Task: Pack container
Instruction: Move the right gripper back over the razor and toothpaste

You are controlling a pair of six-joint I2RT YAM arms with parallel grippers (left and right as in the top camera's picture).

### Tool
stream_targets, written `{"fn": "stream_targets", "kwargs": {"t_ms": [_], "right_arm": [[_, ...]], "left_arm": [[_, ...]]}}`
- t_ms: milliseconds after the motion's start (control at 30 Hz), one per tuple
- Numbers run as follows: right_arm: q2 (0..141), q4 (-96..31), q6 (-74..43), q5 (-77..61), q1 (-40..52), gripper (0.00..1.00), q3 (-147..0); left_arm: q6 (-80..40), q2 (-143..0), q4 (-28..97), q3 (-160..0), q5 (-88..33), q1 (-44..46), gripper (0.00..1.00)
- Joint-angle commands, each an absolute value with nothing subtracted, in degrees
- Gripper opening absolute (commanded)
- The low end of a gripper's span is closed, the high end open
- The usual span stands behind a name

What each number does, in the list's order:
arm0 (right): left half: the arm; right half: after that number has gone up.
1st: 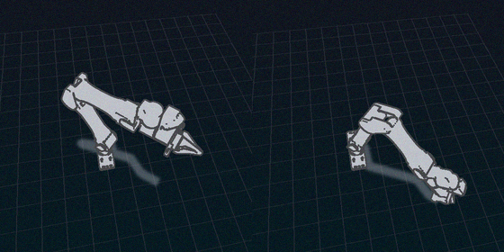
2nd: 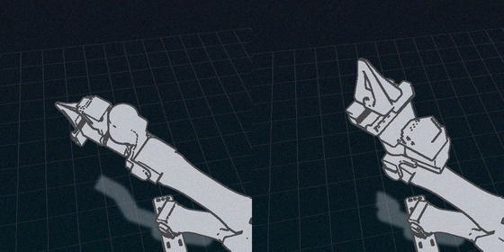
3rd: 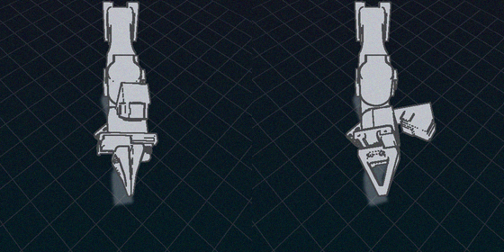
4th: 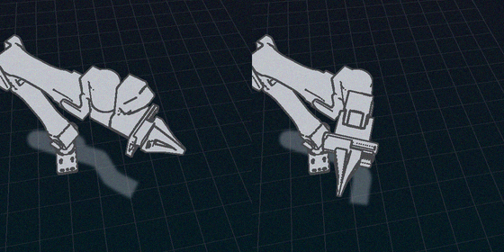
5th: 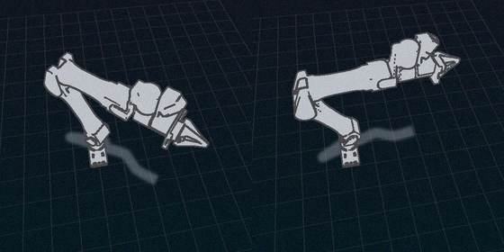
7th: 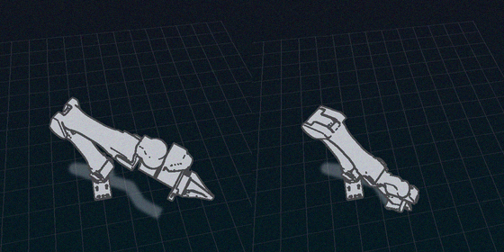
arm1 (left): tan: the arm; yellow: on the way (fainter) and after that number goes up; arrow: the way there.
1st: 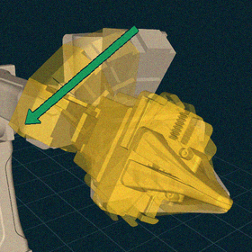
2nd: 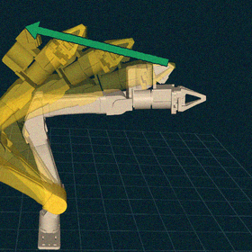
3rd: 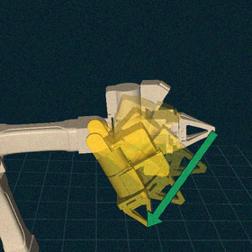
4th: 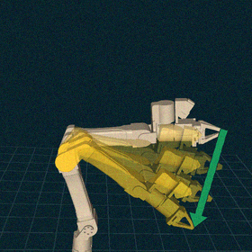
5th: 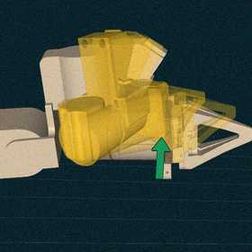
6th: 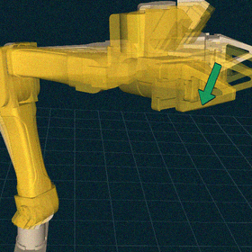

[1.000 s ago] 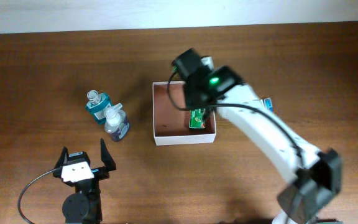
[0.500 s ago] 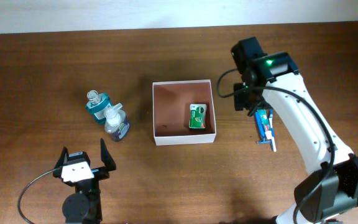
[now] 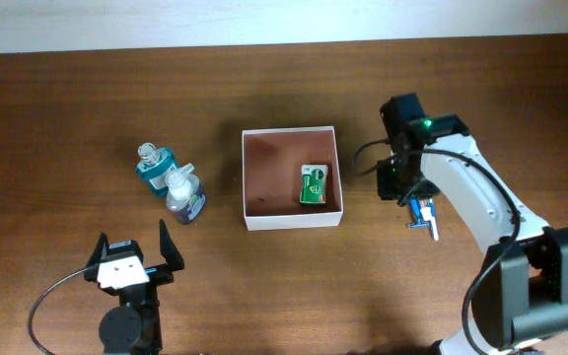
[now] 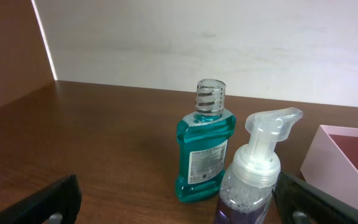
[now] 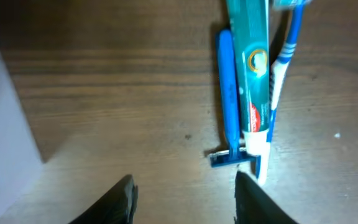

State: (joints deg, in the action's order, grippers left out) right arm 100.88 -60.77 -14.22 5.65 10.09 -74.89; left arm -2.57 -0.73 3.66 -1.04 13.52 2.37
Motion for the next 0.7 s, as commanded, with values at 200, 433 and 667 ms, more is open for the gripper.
{"fn": "stream_targets", "kwargs": {"t_ms": [200,433,667], "right_arm": [[100.97,-55.2,-7.57,5.1,5.06,0.43,-67.85],[100.97,-54.94,-6.15,5.13,4.75,0.37,-67.48],[100.99,-53.49,-6.15,5.13,4.73,0.29,-67.4]], "left_arm": [[-1.65,-0.4,3.51,-0.51,12.88,2.07,0.99],[-1.65,-0.4,3.51,-0.51,12.88,2.07,0.99],[-1.65,-0.4,3.51,-0.51,12.91,2.07,0.99]]}}
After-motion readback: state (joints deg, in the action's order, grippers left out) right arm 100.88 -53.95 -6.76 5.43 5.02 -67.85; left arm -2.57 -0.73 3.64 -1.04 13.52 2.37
